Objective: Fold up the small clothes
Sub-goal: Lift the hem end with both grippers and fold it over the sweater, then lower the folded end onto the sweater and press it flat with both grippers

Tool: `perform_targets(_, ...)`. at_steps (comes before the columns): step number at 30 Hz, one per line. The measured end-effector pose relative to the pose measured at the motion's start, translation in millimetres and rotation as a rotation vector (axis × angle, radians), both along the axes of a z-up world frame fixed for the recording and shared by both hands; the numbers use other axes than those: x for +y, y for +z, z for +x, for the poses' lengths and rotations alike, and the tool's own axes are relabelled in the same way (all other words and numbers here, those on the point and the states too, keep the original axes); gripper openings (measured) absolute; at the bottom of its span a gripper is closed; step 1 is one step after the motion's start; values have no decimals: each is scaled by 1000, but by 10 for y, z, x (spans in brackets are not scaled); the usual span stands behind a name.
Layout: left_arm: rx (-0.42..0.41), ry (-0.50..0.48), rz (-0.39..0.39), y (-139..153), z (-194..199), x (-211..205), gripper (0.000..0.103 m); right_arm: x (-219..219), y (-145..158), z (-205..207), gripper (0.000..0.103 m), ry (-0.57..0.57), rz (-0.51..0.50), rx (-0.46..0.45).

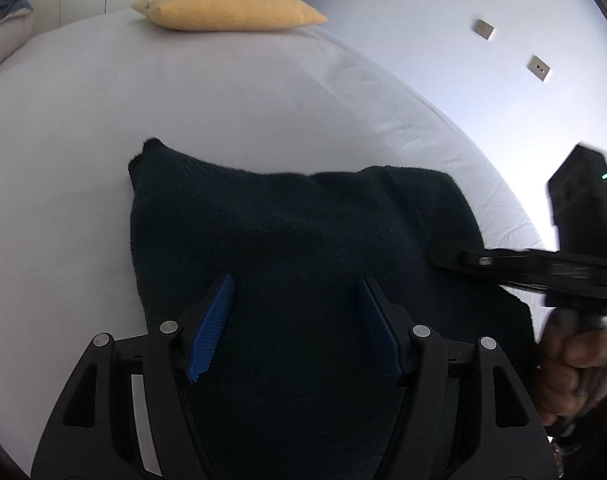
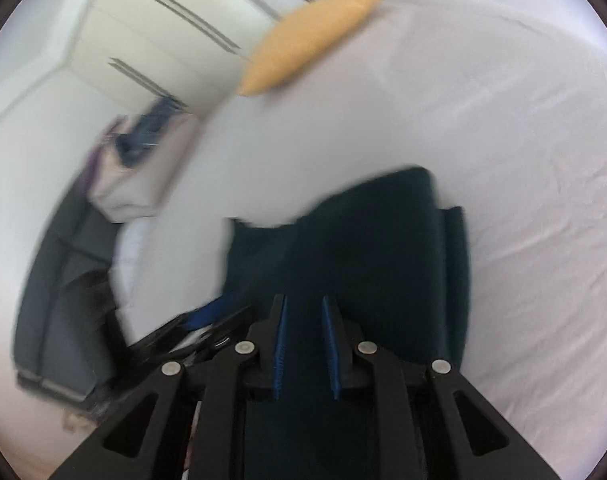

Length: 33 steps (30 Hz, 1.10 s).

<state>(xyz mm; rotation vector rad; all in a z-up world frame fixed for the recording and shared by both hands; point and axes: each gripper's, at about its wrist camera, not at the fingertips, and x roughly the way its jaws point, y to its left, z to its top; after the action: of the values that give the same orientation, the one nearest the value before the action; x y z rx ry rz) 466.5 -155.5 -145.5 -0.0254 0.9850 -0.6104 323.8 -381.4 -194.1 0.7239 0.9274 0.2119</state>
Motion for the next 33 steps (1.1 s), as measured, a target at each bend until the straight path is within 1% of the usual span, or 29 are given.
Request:
perform_targets(1, -3, -6, 9, -16, 6, -22, 62, -41, -85, 18, 0, -12, -1, -2)
perform_targets(3, -9, -13, 38, -46, 19, -98, 63, -104, -146, -8, 0, -5, 20, -46)
perform_targets(4, -9, -12, 39, -57, 35, -119, 63, -132, -168, -51, 0, -2, 18, -68)
perform_targets(6, -12, -11, 17, -114, 61, -124, 63, -137, -204, -139, 0, 4, -1, -114)
perform_targets(8, -17, -17, 4, -139, 27, -87, 63, -146, -233, -142, 0, -1, 8, -121)
perform_targets(11, -30, -13, 2, -25, -32, -63, 63, -77, -79, -205, 0, -8, -30, -101)
perform_targets(12, -37, 0, -12, 12, -71, -36, 63, -85, -11, -273, 7, -13, -28, -104)
perform_targets(13, -42, 9, -16, 12, -88, -22, 63, -48, 107, -402, 13, -10, -18, -143)
perform_targets(14, -59, 8, -4, -12, -122, -44, 63, -23, 150, -512, 29, -7, -33, -178)
perform_targets(15, -79, -3, 21, -38, -145, -90, 63, 26, 128, -553, 38, -5, -70, -175)
perform_targets(16, -91, -11, 41, -59, -144, -120, 63, 72, 64, -577, 38, 15, -114, -158)
perform_targets(17, -100, -15, 51, -86, -136, -150, 63, 128, -34, -614, 30, 42, -183, -172)
perform_targets(18, -95, -18, 46, -103, -110, -158, 64, 170, -60, -645, 21, 48, -230, -207)
perform_targets(19, -89, -22, 38, -112, -79, -155, 64, 142, -108, -673, 20, 41, -230, -229)
perform_targets(20, -88, -23, 30, -88, -120, -88, 64, 90, -112, -674, 17, 29, -195, -220)
perform_targets(21, -94, -24, 18, -38, -134, -59, 64, 55, -70, -657, 17, 22, -168, -200)
perform_targets(22, -96, -15, 7, -1, -149, 3, 64, 55, -4, -643, 17, 24, -169, -182)
perform_targets(23, -96, 17, -14, 87, -186, 88, 64, 58, 61, -664, 20, 23, -169, -176)
perform_targets(24, -98, 48, -35, 157, -217, 161, 65, 49, 158, -705, 28, 20, -162, -189)
perform_targets(25, -105, 87, -61, 242, -269, 275, 69, 1, 287, -800, 33, 1, -156, -235)
perform_targets(26, -116, 132, -93, 301, -311, 415, 75, -53, 348, -849, 45, -21, -162, -259)
perform_targets(27, -117, 163, -116, 315, -334, 510, 88, -129, 415, -907, 62, -53, -172, -268)
perform_targets(28, -94, 185, -143, 290, -330, 610, 93, -182, 434, -920, 70, -66, -168, -260)
perform_targets(29, -52, 187, -157, 244, -303, 661, 93, -240, 415, -907, 75, -56, -155, -240)
perform_targets(30, 6, 195, -157, 162, -261, 705, 93, -262, 386, -880, 75, -44, -148, -214)
perform_targets(31, 52, 216, -148, 78, -220, 747, 93, -278, 334, -846, 75, -30, -139, -171)
perform_targets(32, 87, 226, -155, 11, -198, 772, 93, -278, 250, -788, 75, 0, -116, -123)
perform_targets(33, 135, 221, -186, -73, -172, 780, 93, -254, 214, -735, 75, 15, -101, -103)
